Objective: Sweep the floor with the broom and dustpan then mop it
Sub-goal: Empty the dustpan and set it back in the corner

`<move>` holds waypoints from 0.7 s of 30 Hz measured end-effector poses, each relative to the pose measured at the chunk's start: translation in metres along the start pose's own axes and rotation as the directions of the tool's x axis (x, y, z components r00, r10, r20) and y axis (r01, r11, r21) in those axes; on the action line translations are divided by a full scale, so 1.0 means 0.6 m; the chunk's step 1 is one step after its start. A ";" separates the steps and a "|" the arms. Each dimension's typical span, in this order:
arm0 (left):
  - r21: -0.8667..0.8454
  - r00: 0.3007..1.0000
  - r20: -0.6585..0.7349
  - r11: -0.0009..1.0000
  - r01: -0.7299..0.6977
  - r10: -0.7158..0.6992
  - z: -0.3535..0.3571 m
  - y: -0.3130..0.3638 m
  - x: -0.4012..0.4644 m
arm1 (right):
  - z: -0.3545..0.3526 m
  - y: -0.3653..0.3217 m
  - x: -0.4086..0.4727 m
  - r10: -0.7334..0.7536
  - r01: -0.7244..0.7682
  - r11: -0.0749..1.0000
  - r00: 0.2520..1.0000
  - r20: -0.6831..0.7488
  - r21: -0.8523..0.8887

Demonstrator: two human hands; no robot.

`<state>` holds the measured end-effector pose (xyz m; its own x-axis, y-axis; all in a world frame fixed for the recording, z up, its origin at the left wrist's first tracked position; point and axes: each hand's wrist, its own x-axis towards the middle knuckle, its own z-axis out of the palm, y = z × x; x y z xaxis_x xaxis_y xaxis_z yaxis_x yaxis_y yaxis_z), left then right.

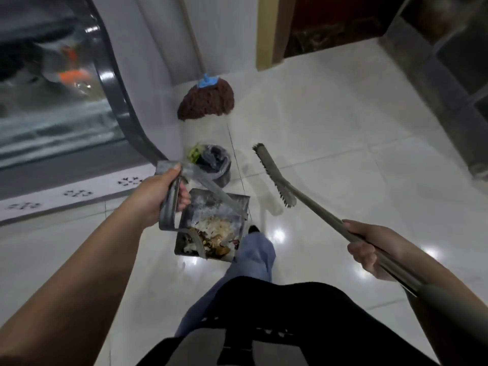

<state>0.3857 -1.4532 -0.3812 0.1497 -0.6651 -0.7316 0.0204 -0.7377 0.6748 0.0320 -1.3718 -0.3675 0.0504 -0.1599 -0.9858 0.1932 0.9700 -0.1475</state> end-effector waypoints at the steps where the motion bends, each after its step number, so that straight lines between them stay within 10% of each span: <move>1: -0.026 0.999 0.014 0.999 0.033 -0.032 0.006 0.015 0.015 | 0.005 -0.032 0.003 -0.009 0.009 1.000 1.000 -0.006 -0.006; 21: -0.574 0.989 -0.134 0.818 -0.031 -0.056 0.164 0.226 0.191 | -0.003 -0.600 0.096 -0.011 0.045 0.870 0.997 0.072 -0.492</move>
<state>0.3081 -1.6407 -0.3832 0.2799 -0.6007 -0.7488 0.5798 -0.5159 0.6306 -0.0362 -1.7300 -0.3712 0.1187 -0.1832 -0.9759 -0.3116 0.9263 -0.2118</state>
